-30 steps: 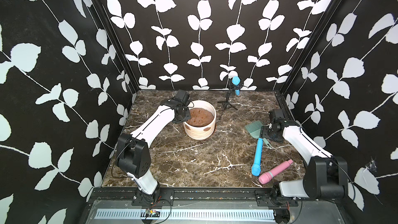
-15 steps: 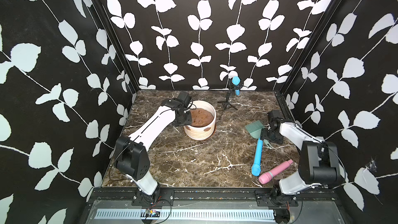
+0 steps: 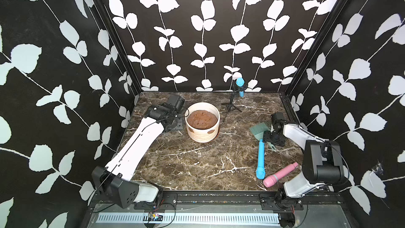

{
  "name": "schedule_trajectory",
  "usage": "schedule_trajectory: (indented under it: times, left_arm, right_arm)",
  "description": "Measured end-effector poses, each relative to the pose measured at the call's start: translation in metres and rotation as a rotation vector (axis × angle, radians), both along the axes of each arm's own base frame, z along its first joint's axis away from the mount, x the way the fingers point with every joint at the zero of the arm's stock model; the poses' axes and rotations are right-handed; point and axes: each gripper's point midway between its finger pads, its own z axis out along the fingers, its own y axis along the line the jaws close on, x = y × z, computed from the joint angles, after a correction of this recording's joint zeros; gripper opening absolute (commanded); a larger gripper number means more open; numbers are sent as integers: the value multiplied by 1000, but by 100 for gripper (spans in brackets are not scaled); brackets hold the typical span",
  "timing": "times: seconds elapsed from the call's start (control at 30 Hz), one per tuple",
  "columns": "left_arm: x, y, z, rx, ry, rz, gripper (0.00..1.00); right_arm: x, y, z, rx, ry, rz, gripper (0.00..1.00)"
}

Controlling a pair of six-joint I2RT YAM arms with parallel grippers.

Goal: Scrub the dried mud off the ceramic pot
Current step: Adjust the distractor at the center of the board, then pick up the brush from the center of the board.

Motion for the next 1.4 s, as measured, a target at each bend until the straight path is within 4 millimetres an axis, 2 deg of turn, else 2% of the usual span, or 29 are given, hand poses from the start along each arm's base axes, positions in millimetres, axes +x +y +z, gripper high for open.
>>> schedule_trajectory:
  times: [0.13,0.3,0.37,0.67,0.77,0.9,0.97,1.03,1.23,1.4]
  left_arm:
    - [0,1,2,9,-11,-16,64]
    - [-2,2,2,16,-16,-36,65]
    - [-3,2,4,15,-29,-47,65]
    - [-5,-3,22,-37,-129,-109,66]
    - [-4,-7,26,-62,-165,-125,67]
    - [-6,-11,26,-97,-193,-142,68]
    - [-6,-15,27,-121,-203,-154,72]
    - [-6,-23,27,-162,-216,-181,77]
    - [-10,-43,32,-260,-235,-261,77]
    - [-16,-56,41,-345,-272,-317,78]
  right_arm:
    - [2,4,-2,19,-1,17,67]
    - [-3,4,-20,20,63,34,66]
    - [1,5,-21,22,70,45,65]
    - [14,6,-22,64,77,61,46]
    - [24,5,-22,67,73,59,44]
    - [35,3,-22,65,65,46,34]
    - [39,3,-21,67,58,40,27]
    - [41,3,-21,72,49,25,27]
    - [41,4,-19,91,3,-14,26]
    - [26,2,-11,84,-46,-56,26]
